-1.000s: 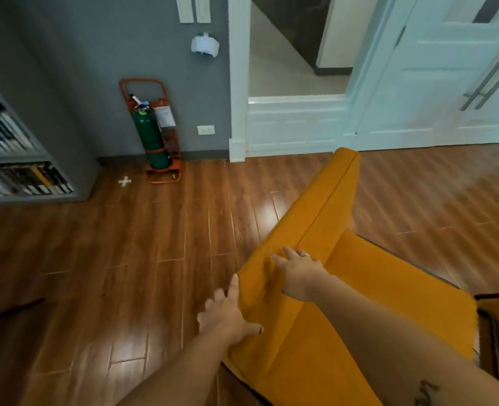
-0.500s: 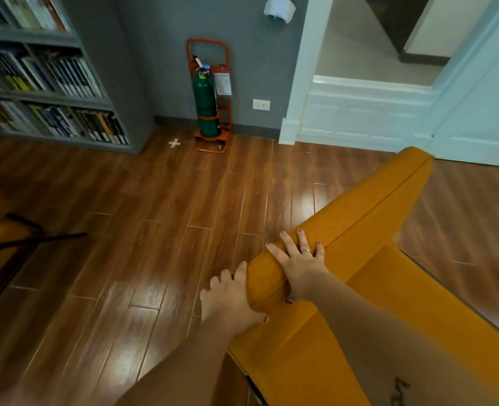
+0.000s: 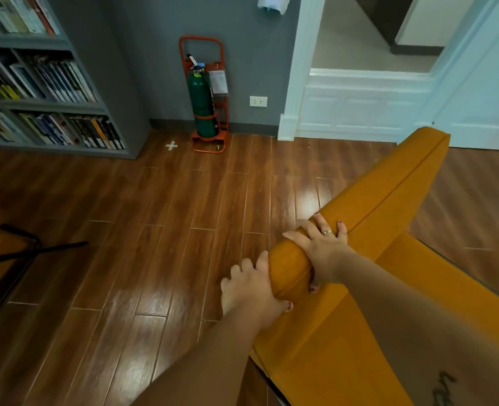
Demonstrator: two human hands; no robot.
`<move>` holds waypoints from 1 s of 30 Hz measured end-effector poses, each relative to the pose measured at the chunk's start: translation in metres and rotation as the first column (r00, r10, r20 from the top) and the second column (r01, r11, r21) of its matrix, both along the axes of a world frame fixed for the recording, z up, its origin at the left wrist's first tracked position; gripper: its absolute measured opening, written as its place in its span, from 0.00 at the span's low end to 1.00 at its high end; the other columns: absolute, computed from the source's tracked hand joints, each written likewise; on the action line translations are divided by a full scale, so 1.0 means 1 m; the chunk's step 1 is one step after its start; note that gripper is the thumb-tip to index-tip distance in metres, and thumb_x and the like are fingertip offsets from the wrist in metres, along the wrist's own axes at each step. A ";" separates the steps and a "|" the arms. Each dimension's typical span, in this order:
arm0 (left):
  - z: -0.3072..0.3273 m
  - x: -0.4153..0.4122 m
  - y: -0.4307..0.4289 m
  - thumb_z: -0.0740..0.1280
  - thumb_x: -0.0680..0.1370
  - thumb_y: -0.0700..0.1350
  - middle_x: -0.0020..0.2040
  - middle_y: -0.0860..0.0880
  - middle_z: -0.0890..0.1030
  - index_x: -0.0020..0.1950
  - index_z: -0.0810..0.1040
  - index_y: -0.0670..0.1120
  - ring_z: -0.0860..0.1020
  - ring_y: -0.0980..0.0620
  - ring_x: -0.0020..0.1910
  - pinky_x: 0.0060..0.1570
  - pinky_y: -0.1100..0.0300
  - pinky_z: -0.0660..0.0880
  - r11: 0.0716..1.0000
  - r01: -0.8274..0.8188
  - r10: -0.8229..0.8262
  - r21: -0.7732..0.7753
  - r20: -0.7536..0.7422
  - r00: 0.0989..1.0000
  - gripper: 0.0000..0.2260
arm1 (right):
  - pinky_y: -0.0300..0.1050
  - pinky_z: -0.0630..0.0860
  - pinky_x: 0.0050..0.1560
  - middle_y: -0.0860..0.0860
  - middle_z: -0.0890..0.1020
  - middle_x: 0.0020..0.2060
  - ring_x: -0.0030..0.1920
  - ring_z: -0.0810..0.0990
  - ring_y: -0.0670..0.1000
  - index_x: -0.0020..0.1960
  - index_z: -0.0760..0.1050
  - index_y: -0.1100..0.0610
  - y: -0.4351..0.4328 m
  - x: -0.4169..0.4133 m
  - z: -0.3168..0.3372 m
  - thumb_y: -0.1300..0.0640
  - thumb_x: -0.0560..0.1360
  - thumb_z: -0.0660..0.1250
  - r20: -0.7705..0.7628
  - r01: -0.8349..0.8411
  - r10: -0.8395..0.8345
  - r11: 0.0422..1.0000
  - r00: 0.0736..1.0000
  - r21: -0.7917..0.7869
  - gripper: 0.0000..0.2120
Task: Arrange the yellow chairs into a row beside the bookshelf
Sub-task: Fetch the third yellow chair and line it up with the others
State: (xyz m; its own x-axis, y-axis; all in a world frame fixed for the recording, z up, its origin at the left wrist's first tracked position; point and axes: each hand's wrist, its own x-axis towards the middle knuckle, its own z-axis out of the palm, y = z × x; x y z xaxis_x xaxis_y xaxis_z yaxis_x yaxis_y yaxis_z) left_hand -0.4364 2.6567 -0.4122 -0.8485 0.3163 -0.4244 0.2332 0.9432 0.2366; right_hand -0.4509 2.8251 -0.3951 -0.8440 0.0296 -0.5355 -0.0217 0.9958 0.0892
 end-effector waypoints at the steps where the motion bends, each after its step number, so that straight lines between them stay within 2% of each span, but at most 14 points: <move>1: 0.000 -0.001 0.000 0.69 0.69 0.66 0.71 0.47 0.63 0.78 0.44 0.54 0.64 0.45 0.69 0.65 0.46 0.65 1.000 0.001 -0.001 0.004 -0.001 1.000 0.47 | 0.72 0.41 0.70 0.49 0.42 0.76 0.75 0.35 0.62 0.76 0.40 0.38 -0.001 0.000 0.000 0.46 0.64 0.78 0.002 0.008 -0.008 1.000 1.000 0.004 0.56; 15: 0.004 -0.020 -0.001 0.72 0.68 0.64 0.70 0.48 0.65 0.77 0.48 0.58 0.65 0.44 0.68 0.60 0.47 0.68 0.998 0.003 -0.006 0.064 0.048 0.999 0.45 | 0.71 0.43 0.70 0.49 0.43 0.77 0.76 0.36 0.61 0.76 0.41 0.38 -0.006 -0.012 0.009 0.47 0.64 0.79 0.014 0.049 -0.049 0.999 0.999 0.011 0.56; 30: 0.000 -0.068 0.006 0.72 0.68 0.64 0.72 0.50 0.64 0.77 0.48 0.58 0.64 0.44 0.70 0.63 0.46 0.68 0.994 0.052 -0.053 0.093 0.014 0.998 0.47 | 0.71 0.43 0.71 0.50 0.46 0.77 0.76 0.37 0.62 0.76 0.43 0.39 0.003 -0.048 0.002 0.46 0.64 0.78 -0.064 0.076 -0.076 0.997 0.995 0.000 0.55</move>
State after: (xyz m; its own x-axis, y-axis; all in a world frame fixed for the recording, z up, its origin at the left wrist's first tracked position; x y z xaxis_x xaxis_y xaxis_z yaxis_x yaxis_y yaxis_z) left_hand -0.5043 2.6629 -0.4120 -0.8226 0.3989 -0.4052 0.2773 0.9036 0.3264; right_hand -0.4987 2.8277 -0.3927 -0.8717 0.0962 -0.4805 0.0598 0.9941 0.0906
